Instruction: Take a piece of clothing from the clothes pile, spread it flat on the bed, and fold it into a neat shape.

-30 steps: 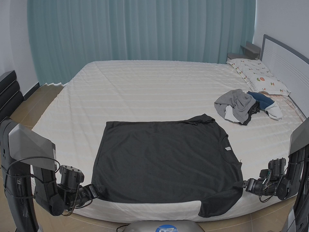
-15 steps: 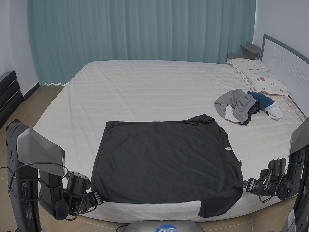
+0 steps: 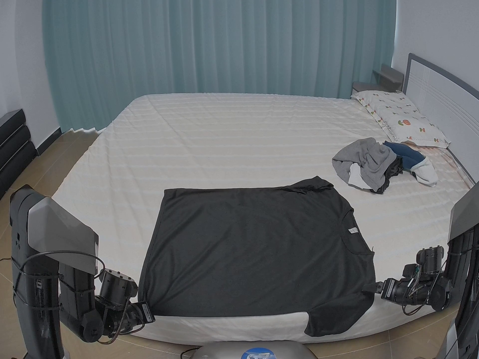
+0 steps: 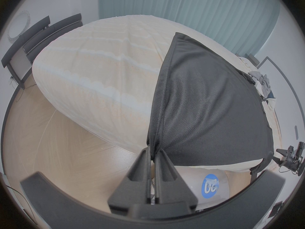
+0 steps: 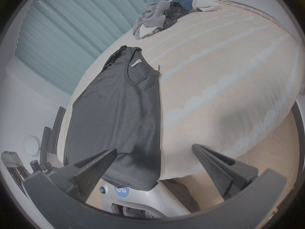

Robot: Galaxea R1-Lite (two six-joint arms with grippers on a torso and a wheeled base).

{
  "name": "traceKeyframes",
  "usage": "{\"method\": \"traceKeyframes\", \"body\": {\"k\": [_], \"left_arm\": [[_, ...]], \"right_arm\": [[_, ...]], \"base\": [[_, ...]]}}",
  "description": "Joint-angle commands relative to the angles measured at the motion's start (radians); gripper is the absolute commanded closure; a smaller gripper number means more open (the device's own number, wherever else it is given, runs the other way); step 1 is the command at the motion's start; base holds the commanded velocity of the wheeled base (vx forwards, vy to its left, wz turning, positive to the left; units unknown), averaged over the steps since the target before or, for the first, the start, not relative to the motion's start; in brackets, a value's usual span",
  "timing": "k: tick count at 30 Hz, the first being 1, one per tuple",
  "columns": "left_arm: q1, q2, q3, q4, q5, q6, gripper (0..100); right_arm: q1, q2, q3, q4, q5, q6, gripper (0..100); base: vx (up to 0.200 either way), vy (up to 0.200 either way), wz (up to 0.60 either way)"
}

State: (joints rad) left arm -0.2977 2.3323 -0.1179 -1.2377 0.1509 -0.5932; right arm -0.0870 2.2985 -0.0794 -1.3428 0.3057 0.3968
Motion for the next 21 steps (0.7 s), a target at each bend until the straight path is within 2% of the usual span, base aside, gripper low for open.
{"method": "traceKeyframes", "body": {"k": [1,6,13,14,21], "left_arm": [[0.000,0.005,-0.011,0.000,-0.001,-0.007,100],[0.002,0.002,-0.025,-0.014,-0.001,-0.013,100],[0.003,0.004,-0.032,-0.103,-0.001,-0.074,100],[0.006,0.004,-0.032,-0.108,-0.002,-0.076,100],[0.018,-0.002,-0.066,-0.109,-0.005,-0.109,100]], "right_arm": [[0.007,-0.001,0.016,-0.027,0.018,0.005,0],[0.039,0.024,0.032,-0.084,0.032,0.011,0],[0.047,0.084,-0.013,-0.118,0.018,0.010,0],[0.041,0.084,-0.039,-0.116,0.016,0.010,100],[0.015,0.073,-0.122,-0.113,0.015,0.013,100]], "base": [[0.000,0.000,0.00],[0.000,0.000,0.00],[0.000,0.000,0.00],[0.000,0.000,0.00],[0.000,0.000,0.00]]}}
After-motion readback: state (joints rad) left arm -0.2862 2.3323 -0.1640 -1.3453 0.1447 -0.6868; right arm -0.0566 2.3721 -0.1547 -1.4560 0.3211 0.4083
